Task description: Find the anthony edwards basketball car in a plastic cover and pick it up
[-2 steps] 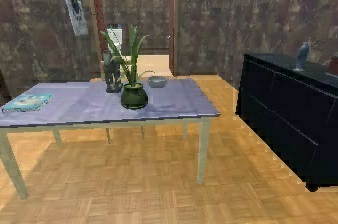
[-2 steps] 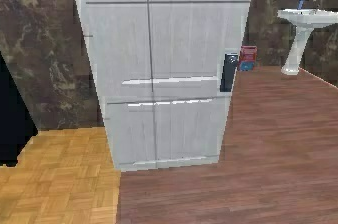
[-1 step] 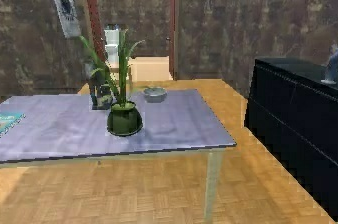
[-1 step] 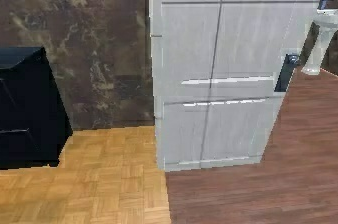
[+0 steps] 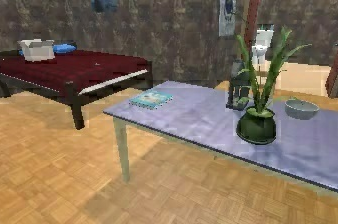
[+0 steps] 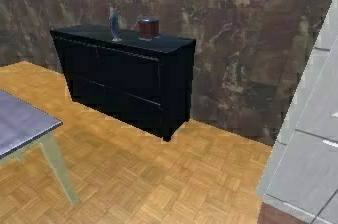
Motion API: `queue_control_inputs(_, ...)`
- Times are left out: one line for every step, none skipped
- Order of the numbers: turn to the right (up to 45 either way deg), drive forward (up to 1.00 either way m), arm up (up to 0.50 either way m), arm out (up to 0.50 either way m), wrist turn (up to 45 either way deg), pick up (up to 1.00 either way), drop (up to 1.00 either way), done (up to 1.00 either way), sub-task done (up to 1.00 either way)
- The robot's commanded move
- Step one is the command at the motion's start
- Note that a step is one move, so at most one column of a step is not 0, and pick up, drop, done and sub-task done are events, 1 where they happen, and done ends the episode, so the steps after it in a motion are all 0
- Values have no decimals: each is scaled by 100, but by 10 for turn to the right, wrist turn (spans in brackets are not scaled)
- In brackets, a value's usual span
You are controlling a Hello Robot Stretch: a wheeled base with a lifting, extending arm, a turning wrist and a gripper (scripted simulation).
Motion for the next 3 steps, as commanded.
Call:
queue_control_inputs(0,60,0,0,0,0,0,0,0)
queue_control_inputs(-450,0,0,0,0,0,0,0,0)
queue_control_inputs(-120,0,0,0,0,0,0,0,0)
